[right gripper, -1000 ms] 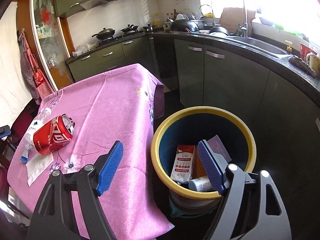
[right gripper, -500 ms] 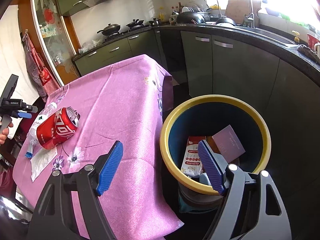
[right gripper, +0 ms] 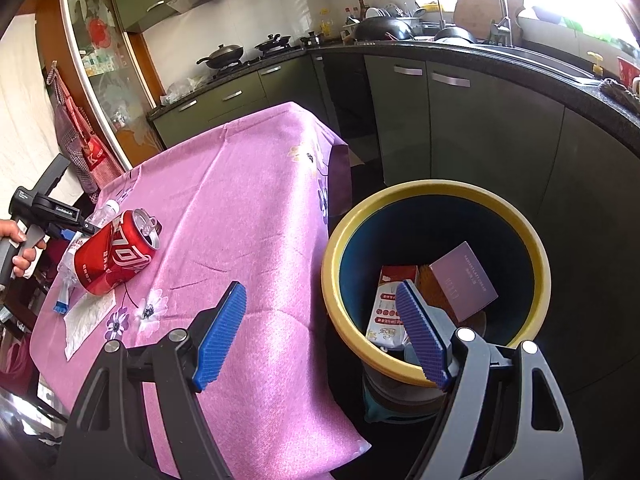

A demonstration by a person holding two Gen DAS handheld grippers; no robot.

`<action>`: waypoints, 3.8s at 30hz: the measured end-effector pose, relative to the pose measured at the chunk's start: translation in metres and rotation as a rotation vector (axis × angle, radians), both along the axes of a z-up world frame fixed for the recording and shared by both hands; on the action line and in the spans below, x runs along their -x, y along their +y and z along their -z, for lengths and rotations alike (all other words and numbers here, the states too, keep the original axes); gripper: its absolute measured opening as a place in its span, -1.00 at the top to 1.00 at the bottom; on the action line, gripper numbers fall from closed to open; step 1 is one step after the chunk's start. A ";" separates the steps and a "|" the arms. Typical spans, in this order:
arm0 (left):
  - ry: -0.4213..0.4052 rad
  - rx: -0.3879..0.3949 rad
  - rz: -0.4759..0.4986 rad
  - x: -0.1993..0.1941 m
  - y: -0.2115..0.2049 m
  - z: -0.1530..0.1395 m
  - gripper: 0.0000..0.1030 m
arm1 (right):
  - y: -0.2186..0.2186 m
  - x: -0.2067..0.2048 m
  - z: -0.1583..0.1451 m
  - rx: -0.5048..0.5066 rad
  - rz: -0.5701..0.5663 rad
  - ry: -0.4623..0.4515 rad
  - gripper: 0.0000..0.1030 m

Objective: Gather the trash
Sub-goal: 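Grasp the Nongfu Spring water bottle with the left gripper, then carry the water bottle over the yellow bin and open the left gripper, then grasp the red Coca-Cola can with the right gripper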

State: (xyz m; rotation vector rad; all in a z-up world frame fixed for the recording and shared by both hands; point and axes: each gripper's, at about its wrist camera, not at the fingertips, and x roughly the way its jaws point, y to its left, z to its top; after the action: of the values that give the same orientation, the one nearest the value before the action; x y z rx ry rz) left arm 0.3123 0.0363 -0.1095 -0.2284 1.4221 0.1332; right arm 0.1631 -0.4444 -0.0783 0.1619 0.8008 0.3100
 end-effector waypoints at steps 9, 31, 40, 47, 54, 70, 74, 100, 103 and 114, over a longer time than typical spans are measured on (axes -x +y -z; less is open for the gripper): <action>0.030 -0.008 0.011 -0.006 -0.009 0.015 -0.22 | -0.006 0.003 0.002 -0.008 0.008 0.003 -0.49; -0.160 -0.010 0.212 0.026 -0.064 -0.084 -0.20 | -0.007 0.011 -0.008 -0.018 0.008 -0.025 -0.49; -0.279 0.071 0.514 0.043 -0.196 -0.132 -0.21 | -0.035 0.026 -0.017 -0.021 0.082 -0.057 -0.48; -0.276 0.158 0.715 0.030 -0.298 -0.123 -0.21 | -0.074 0.044 -0.020 -0.026 0.171 -0.064 -0.49; -0.259 0.193 0.802 -0.005 -0.383 -0.090 -0.21 | -0.109 0.061 -0.015 -0.033 0.245 -0.050 -0.48; -0.371 0.246 0.807 -0.016 -0.407 -0.078 -0.56 | -0.128 0.073 -0.011 -0.055 0.275 -0.040 -0.49; -0.430 0.289 0.780 0.015 -0.367 -0.106 -0.59 | -0.117 0.070 -0.012 -0.062 0.253 -0.043 -0.48; -0.778 0.170 0.131 0.208 -0.031 -0.121 -0.86 | 0.168 0.026 -0.042 -0.003 -0.494 -0.090 -0.91; -0.777 0.144 0.089 0.212 -0.018 -0.111 -0.86 | 0.198 0.025 -0.043 0.004 -0.474 -0.073 -0.91; -0.790 0.086 0.144 0.217 0.008 -0.099 -0.86 | 0.230 -0.019 -0.018 -0.290 -0.185 0.316 -0.91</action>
State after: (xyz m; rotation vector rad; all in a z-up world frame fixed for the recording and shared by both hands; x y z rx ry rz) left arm 0.0956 0.0441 -0.0106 -0.2152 0.6533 -0.1308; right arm 0.1816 -0.2149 -0.0603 0.4172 1.0843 0.5855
